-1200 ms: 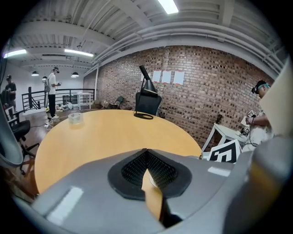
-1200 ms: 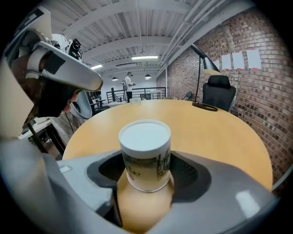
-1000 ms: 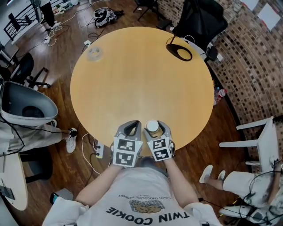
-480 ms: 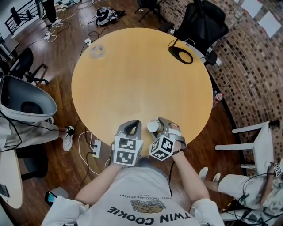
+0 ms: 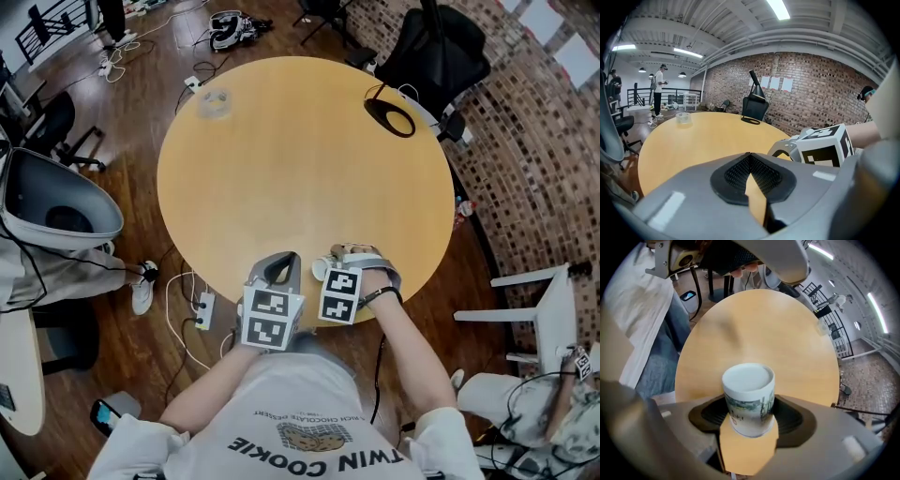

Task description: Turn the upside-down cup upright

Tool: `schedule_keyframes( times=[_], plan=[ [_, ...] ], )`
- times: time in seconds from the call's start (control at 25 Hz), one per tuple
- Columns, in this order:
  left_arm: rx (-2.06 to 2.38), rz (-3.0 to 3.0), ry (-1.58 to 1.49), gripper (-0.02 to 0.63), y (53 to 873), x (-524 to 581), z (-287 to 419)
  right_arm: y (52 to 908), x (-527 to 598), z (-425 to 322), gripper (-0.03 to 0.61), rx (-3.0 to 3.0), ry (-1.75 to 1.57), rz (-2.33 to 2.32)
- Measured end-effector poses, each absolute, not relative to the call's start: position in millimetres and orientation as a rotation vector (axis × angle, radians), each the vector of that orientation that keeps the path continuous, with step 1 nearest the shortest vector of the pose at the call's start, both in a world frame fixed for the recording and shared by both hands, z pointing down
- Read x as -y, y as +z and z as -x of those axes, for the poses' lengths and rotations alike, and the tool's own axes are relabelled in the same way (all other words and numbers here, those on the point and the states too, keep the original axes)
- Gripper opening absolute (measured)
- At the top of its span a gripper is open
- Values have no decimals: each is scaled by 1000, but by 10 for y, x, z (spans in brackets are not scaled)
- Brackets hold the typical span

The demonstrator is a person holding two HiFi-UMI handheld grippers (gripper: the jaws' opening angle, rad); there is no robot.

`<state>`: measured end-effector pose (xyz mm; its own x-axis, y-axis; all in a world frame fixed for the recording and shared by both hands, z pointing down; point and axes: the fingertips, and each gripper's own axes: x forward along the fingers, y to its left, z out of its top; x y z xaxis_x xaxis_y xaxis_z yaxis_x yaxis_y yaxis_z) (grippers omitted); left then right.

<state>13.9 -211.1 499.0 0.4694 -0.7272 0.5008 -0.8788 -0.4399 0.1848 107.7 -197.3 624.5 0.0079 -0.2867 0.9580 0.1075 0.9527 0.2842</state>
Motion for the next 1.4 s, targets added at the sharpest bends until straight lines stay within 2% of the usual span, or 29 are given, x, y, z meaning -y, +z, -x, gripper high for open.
schedule_keyframes(
  times=[0.92, 1.4],
  plan=[
    [1396, -2261, 483, 6, 4983, 2138, -44, 6280, 2087, -733, 302, 1665, -319, -112],
    [1365, -2289, 517, 6, 5013, 2096, -129, 6037, 2127, -840, 302, 1914, -125, -400]
  ],
)
